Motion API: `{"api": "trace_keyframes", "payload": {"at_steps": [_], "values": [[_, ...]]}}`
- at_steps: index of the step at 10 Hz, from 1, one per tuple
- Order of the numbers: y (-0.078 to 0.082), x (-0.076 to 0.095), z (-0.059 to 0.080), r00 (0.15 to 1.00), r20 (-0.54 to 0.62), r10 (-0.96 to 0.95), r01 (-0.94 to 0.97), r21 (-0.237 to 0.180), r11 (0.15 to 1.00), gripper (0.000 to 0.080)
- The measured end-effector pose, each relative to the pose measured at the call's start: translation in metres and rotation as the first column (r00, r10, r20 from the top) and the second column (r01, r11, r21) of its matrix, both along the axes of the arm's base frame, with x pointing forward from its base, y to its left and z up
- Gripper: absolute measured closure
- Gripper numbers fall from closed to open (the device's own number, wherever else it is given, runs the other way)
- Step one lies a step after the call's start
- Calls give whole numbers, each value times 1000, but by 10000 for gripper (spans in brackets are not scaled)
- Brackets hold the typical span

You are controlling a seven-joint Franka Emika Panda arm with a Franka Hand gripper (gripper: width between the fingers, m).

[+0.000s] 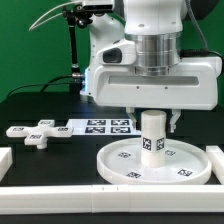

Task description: Assemble round table

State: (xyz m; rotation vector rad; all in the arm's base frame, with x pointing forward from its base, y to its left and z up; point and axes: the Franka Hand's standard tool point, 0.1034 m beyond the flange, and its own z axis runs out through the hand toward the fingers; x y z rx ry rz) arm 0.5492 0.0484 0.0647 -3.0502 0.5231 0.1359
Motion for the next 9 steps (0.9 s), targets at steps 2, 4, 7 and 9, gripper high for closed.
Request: {"api": "trace_keyframes", "payload": {"at_steps": [2,4,7,9], "values": [[1,0,0,992,-8,-128,128,-8,992,390],[2,0,0,970,-15,-244,244,-11,970,390],[3,0,0,890,-38,-455,455,-1,890,390],[3,0,0,822,-55,-567,568,4,823,390]]}}
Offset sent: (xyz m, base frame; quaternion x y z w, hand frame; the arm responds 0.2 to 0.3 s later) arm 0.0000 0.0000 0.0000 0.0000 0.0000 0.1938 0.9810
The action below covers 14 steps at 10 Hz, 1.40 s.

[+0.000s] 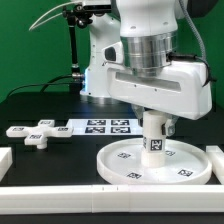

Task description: Assemble round table

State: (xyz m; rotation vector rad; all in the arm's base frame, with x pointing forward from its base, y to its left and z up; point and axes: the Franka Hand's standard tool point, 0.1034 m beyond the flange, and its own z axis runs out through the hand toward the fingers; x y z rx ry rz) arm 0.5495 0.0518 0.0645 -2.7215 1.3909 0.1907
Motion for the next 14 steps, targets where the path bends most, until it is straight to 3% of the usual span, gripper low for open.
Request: {"api": "trace_keyframes", "payload": {"at_steps": [7,14], "values": [[0,4,1,903,-43,-428,429,8,903,390],[0,12,3,685,-68,-726,728,6,686,390]]}}
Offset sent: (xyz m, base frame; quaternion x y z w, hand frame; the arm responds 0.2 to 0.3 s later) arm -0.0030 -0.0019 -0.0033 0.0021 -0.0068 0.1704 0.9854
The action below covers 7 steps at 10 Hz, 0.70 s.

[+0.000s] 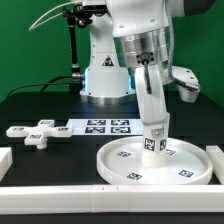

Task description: Assemble round table

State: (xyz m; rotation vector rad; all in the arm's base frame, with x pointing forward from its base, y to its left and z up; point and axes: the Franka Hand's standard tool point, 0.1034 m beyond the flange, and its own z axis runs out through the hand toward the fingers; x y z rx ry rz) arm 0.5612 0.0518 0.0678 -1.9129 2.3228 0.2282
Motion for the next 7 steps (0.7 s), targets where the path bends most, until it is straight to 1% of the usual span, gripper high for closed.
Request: {"api": "trace_keyframes", "payload": {"at_steps": [4,5,6,7], "values": [[-1,6,3,973,-13,-228,228,12,973,390],[-1,7,3,972,-10,-234,234,12,972,390],[0,6,2,980,-3,-199,199,12,980,330],[0,6,2,986,4,-164,164,13,986,193]]}}
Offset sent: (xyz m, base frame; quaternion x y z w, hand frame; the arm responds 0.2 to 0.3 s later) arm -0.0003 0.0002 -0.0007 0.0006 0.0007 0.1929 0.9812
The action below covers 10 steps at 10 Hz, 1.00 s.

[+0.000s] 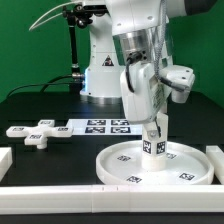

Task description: Assemble round table

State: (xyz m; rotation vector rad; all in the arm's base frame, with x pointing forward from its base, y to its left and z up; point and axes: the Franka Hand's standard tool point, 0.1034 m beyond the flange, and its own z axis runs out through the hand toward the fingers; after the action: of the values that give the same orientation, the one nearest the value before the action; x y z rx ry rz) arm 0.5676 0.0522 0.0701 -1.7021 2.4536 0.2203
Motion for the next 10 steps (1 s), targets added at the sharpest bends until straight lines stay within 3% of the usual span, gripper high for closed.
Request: {"api": "trace_keyframes", "payload": {"at_steps": [2,3,5,7,10], "values": [[9,1,4,988,-16,155,-154,6,988,158],[15,4,7,948,-2,317,-317,-12,948,158],[31,2,9,898,19,441,-440,-19,898,150],[29,1,8,856,49,514,-514,-23,858,150],[28,1,6,703,88,706,-705,-49,708,150]]}}
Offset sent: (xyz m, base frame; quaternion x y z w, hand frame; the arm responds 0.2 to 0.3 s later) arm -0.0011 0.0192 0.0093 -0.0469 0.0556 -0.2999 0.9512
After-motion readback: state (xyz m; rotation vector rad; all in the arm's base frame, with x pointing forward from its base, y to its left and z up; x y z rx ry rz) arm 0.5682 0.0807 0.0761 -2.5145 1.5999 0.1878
